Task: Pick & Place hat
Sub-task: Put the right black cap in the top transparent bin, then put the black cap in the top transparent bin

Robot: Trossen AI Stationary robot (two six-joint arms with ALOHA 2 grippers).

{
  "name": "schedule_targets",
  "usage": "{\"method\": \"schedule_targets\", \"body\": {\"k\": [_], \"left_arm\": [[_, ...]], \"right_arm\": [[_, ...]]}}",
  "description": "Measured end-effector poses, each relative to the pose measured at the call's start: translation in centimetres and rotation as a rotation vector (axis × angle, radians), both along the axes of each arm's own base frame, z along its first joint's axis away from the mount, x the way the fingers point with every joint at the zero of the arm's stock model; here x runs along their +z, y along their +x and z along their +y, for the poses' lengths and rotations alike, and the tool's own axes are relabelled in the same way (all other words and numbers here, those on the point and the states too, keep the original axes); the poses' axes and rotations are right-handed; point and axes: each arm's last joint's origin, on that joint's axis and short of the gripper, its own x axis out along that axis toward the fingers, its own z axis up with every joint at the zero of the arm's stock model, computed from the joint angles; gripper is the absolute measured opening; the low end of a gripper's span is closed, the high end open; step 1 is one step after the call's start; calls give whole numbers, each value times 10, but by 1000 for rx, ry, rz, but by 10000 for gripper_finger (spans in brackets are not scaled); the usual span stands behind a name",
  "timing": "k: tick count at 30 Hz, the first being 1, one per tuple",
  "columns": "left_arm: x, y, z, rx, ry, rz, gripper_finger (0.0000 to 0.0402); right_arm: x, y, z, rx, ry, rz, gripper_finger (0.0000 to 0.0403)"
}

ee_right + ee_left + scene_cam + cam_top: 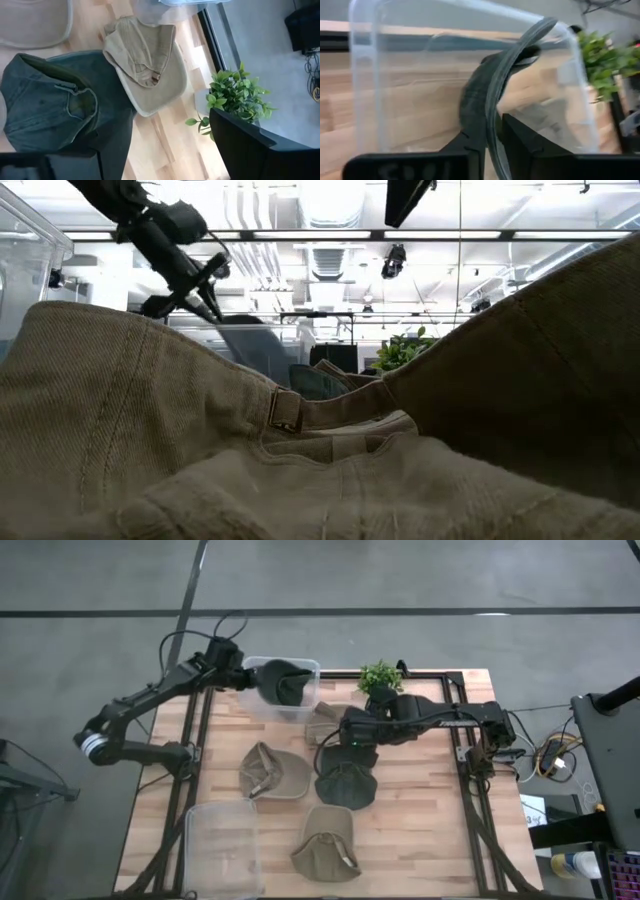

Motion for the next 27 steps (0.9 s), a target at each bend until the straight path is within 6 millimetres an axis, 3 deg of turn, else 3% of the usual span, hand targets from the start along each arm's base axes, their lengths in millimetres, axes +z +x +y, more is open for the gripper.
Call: {"method": "schedule_targets", "body": {"k": [13, 19, 27], "left_arm": [[2, -7, -4, -80, 58, 143, 185], [32, -17, -12, -85, 182, 213, 201], [74, -31, -40, -211, 332, 32, 202]], "right_arm": [[0, 0, 5, 5, 5, -16, 264], [0, 0, 6, -14, 13, -27, 264], [-14, 0, 13, -39, 91, 6, 251]]}}
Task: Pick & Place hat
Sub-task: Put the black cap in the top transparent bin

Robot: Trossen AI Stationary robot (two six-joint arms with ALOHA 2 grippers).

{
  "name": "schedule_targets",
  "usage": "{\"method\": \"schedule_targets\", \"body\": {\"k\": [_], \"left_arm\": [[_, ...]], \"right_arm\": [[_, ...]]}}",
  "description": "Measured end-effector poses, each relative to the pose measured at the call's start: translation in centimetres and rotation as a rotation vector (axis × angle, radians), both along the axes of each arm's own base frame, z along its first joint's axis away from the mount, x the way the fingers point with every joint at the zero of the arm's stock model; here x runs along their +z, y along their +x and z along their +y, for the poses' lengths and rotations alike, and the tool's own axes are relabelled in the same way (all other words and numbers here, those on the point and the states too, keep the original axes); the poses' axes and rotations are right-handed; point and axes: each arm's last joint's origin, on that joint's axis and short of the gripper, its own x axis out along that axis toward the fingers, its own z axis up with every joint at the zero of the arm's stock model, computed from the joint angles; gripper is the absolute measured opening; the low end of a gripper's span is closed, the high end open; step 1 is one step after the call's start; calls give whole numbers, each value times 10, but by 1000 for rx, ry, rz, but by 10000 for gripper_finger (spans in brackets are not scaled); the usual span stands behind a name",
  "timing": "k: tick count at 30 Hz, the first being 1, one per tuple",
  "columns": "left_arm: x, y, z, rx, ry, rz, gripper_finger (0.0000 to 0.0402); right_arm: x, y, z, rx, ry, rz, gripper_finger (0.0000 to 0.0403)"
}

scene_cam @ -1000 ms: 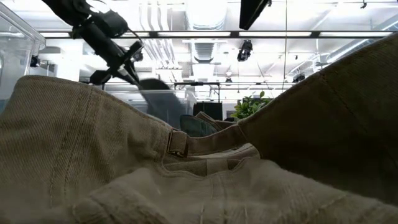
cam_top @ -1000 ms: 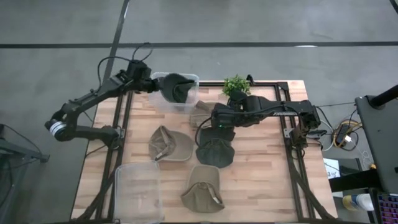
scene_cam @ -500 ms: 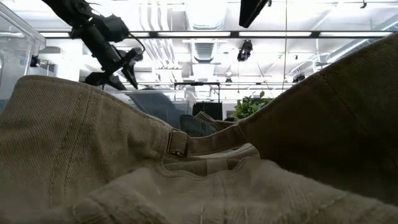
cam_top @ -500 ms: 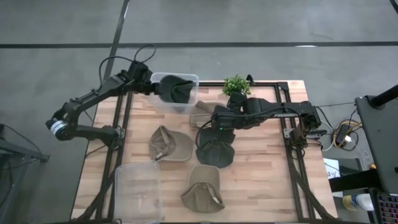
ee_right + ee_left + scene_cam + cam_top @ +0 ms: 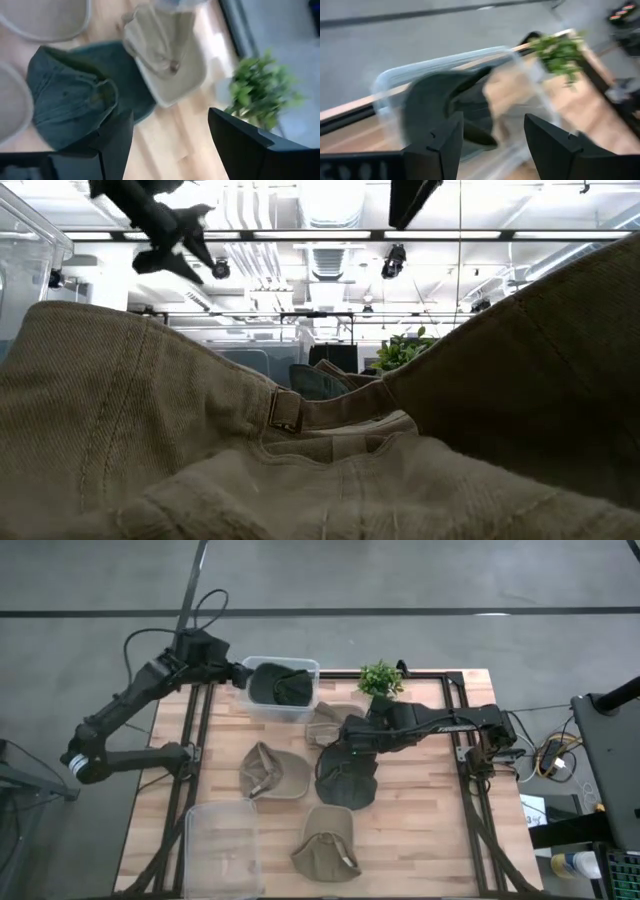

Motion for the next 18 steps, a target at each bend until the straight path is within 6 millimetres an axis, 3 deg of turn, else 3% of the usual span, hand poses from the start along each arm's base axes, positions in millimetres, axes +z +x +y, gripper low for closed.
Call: {"method": "schedule_targets", "body": {"k": [11, 18], "left_arm": [[27, -19, -40, -103, 157, -126, 202], [26, -21, -57, -189, 261, -202, 202]], "right_arm": [[-64, -8, 15, -185, 81, 164, 237], [-93, -17, 33, -281, 68, 182, 235]]}}
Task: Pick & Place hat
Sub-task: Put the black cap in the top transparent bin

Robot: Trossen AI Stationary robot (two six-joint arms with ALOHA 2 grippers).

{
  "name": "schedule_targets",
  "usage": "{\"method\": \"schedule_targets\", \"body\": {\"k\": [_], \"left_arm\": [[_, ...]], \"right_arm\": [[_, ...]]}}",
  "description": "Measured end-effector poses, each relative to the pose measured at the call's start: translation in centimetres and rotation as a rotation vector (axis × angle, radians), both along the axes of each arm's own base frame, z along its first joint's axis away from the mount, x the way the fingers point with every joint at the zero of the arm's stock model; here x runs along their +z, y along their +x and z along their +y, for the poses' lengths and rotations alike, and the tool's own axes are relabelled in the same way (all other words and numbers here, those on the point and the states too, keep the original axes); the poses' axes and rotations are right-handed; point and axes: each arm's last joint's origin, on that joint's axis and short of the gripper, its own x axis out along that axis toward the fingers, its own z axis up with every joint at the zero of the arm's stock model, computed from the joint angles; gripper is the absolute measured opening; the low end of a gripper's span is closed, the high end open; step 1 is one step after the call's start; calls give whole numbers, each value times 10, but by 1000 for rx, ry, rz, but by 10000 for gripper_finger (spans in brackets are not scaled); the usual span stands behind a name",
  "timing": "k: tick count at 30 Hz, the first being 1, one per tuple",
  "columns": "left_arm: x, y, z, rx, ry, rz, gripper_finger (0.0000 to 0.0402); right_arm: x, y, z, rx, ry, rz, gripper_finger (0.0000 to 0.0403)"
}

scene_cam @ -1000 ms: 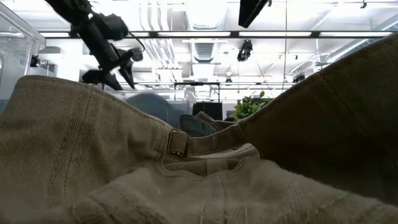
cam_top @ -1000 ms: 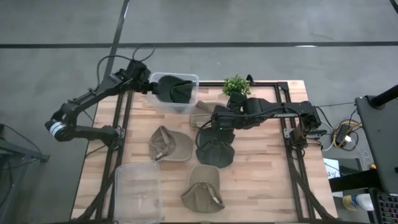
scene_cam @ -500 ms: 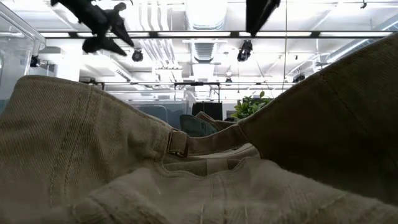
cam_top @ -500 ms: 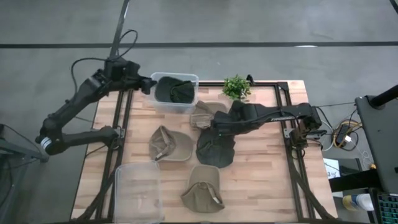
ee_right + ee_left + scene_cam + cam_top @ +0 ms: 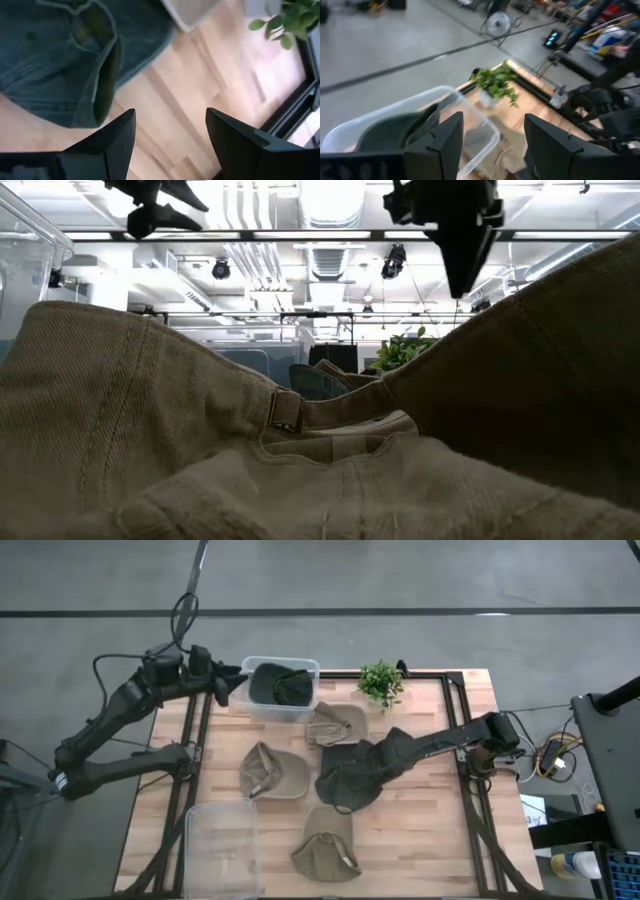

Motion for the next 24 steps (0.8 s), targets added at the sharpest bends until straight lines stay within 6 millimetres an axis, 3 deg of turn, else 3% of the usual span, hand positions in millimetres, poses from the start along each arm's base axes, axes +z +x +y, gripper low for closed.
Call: {"method": "schedule_targets", "body": {"k": [5, 13, 19, 24], "left_arm": [[-15, 5, -11, -90, 50, -61, 202], [-52, 10, -35, -273, 140, -190, 202], [-73, 7, -51, -385, 184, -329, 202], [-83, 7, -60, -450, 202, -365, 202]], "right_arm": [[-11, 4, 21, 21, 24, -110, 228], [-10, 7, 51, 124, -24, -277, 226], [-6, -4, 49, 62, -80, -346, 226], [-7, -25, 37, -71, -82, -424, 226]]}}
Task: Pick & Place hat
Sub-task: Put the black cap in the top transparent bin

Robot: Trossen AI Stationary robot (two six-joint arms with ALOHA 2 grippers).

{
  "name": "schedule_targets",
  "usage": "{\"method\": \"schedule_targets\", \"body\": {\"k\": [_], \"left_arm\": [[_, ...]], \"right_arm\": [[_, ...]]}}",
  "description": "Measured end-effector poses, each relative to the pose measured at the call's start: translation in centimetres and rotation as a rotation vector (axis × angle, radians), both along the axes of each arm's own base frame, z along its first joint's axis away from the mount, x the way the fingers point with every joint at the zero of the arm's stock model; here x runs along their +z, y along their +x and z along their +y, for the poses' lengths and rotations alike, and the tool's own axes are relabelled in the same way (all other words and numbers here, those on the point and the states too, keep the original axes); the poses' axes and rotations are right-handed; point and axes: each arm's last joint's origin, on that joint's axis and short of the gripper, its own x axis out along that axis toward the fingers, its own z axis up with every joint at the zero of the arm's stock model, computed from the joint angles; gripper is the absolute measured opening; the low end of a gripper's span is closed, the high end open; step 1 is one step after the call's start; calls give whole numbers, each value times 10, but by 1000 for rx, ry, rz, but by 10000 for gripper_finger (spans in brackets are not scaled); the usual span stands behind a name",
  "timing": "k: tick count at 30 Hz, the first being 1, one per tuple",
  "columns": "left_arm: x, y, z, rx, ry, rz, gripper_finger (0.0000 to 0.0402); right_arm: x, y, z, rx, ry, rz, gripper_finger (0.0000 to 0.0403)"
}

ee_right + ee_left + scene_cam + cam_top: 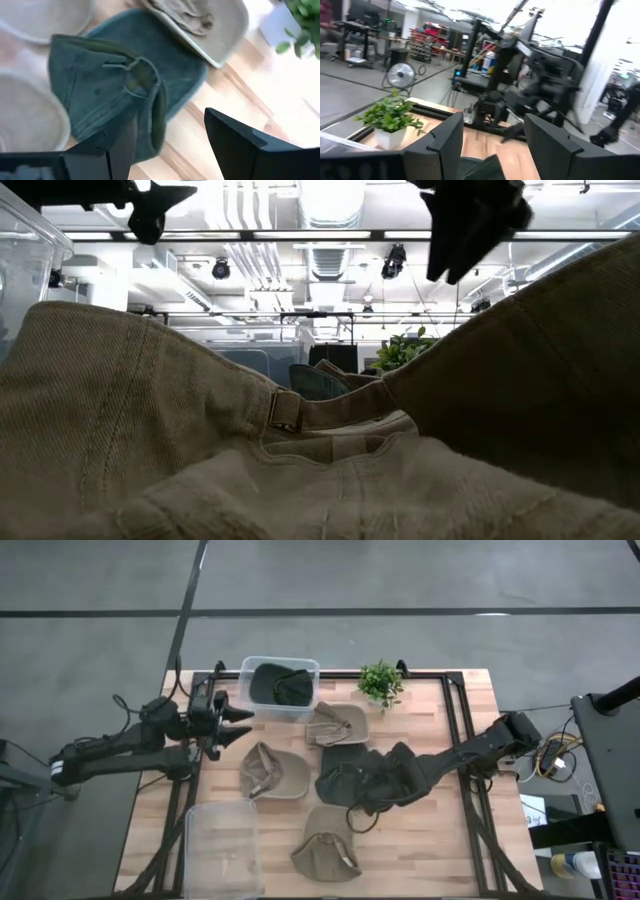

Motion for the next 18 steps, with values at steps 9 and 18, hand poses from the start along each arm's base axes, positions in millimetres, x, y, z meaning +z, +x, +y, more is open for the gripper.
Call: {"method": "schedule_targets", "body": {"k": [9, 18], "left_arm": [[-14, 4, -9, -71, 57, 28, 202], [-13, 4, -10, -82, 57, 23, 202]], "right_arm": [[-17, -38, -35, -157, 123, -267, 226], [-57, -57, -69, -288, 252, -366, 226]]}}
